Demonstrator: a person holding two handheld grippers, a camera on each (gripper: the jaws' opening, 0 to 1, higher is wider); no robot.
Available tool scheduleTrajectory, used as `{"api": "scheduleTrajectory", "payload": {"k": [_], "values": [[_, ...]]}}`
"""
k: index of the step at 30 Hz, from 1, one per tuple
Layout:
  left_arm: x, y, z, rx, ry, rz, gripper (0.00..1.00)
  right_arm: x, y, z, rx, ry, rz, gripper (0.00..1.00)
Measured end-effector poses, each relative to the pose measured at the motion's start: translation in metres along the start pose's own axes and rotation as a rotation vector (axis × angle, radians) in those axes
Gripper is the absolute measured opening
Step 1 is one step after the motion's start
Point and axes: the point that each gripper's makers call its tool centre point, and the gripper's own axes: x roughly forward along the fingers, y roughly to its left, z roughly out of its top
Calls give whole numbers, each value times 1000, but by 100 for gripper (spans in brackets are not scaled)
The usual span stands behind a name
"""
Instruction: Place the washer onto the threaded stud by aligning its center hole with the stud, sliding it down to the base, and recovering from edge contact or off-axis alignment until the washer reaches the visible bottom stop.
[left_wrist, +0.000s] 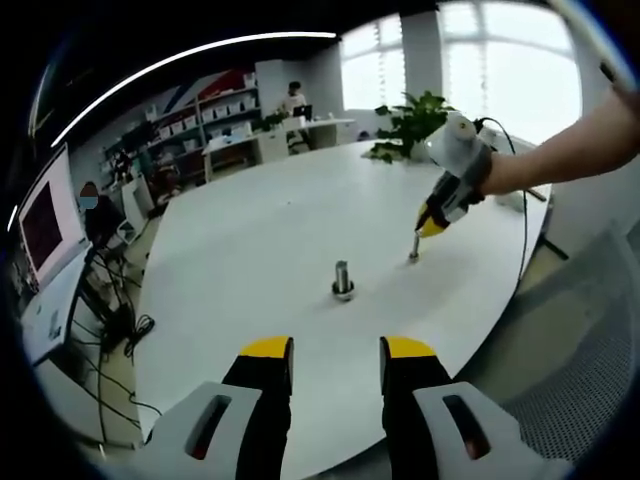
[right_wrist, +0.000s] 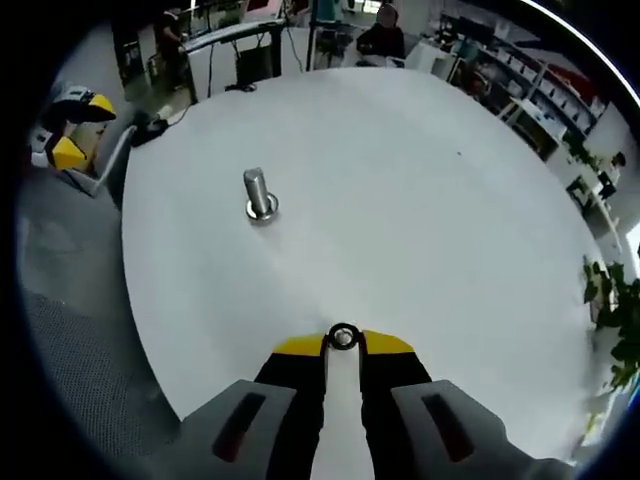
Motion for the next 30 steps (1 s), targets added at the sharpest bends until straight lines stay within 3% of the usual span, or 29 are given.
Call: {"api": "scheduleTrajectory", "payload": {"k": [13,30], "values": [[1,1,-1,-6,5,-1,33,11,1,-6,-2,59,37,14],[2,1,-7,-6,31,-1,33,45,8,-22,-8,143,75,14]]}}
